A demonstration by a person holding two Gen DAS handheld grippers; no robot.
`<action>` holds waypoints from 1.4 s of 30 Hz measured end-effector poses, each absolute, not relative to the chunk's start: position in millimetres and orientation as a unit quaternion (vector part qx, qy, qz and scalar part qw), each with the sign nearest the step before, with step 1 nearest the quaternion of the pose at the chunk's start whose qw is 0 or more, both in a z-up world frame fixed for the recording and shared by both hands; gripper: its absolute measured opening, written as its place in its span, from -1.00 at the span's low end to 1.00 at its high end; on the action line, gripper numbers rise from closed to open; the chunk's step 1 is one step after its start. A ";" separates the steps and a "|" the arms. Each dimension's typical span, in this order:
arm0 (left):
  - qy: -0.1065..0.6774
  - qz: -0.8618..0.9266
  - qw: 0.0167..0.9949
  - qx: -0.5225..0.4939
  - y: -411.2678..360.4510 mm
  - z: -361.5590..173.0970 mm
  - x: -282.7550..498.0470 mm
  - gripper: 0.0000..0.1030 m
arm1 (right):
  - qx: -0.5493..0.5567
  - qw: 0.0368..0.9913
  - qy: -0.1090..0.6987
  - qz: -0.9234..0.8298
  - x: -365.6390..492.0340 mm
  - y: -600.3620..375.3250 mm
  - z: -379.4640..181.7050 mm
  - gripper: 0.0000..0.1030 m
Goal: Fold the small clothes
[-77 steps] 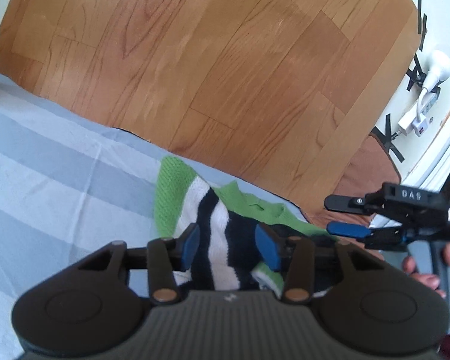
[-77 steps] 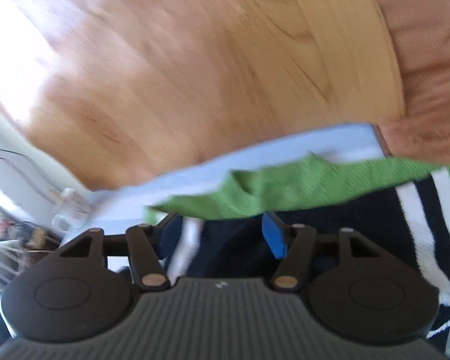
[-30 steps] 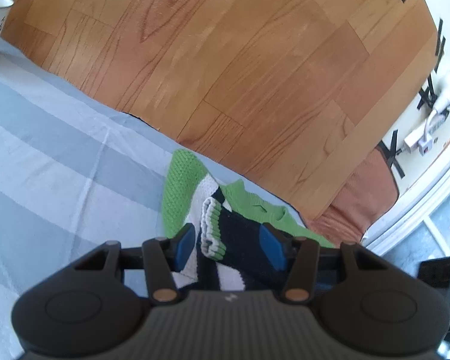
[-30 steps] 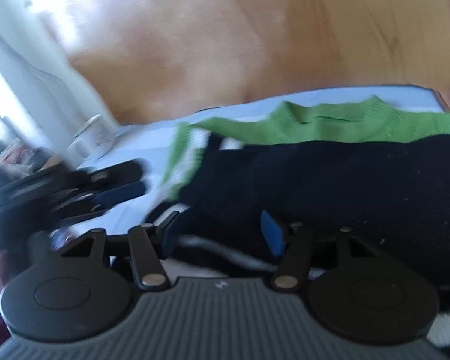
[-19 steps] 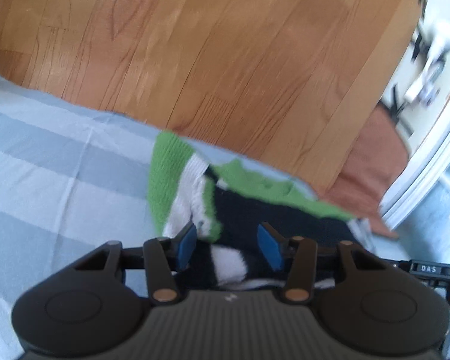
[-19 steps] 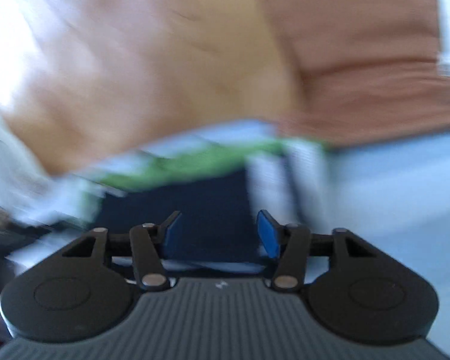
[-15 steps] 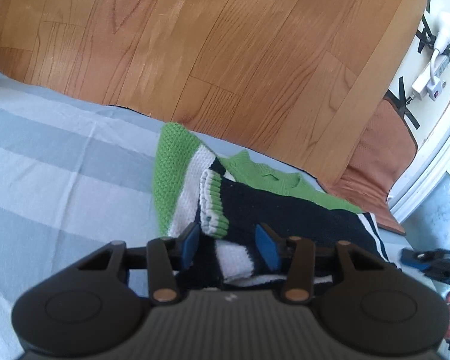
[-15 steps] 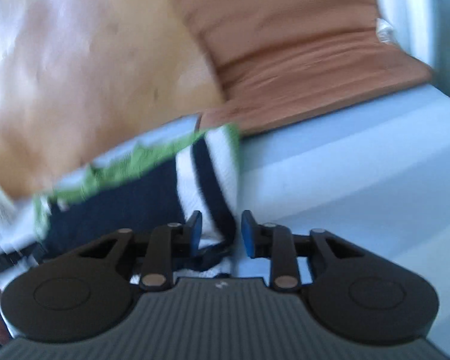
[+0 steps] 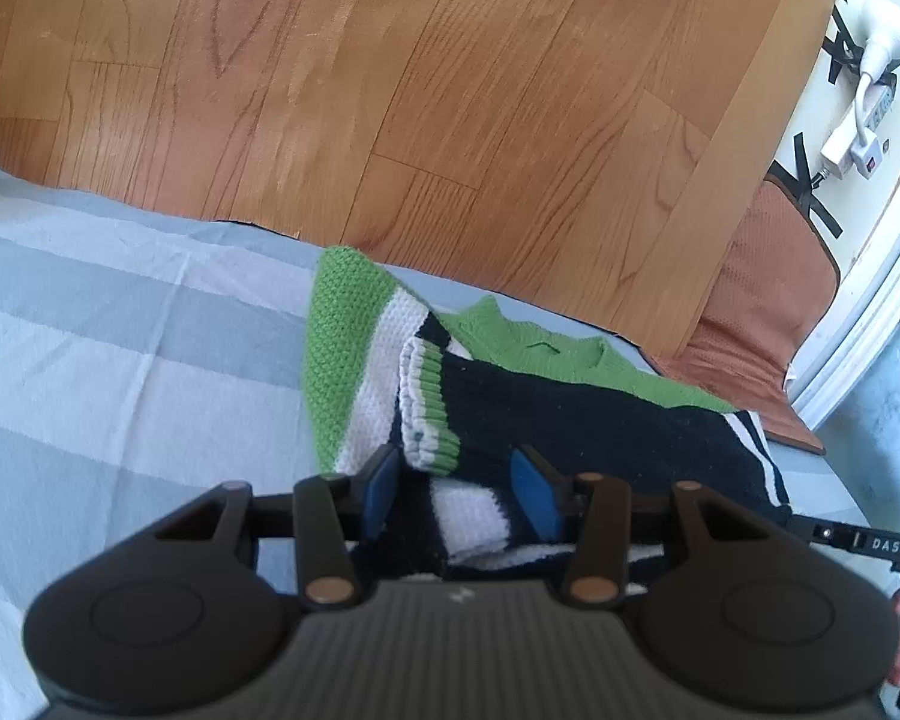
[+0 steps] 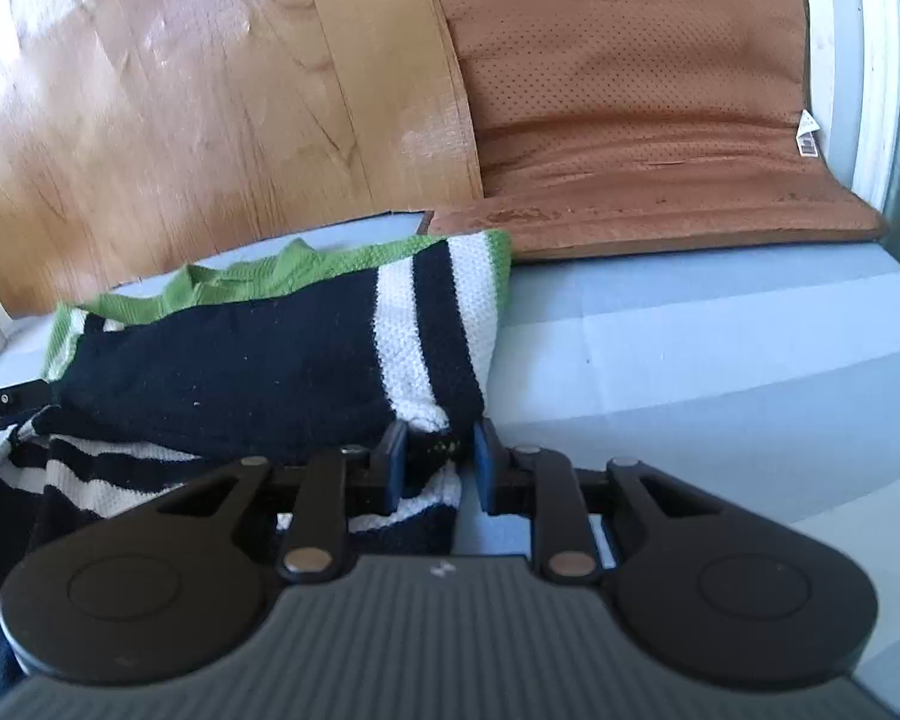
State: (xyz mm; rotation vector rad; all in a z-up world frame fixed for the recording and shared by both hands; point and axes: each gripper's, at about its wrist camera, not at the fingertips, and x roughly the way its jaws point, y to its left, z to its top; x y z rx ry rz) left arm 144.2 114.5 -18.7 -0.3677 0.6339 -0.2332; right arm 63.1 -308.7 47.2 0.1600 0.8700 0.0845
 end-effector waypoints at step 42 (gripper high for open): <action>0.286 -0.077 0.907 -0.298 164.0 -14.6 147.1 -0.12 | 0.001 0.854 0.389 0.345 173.0 -114.3 49.2 -0.18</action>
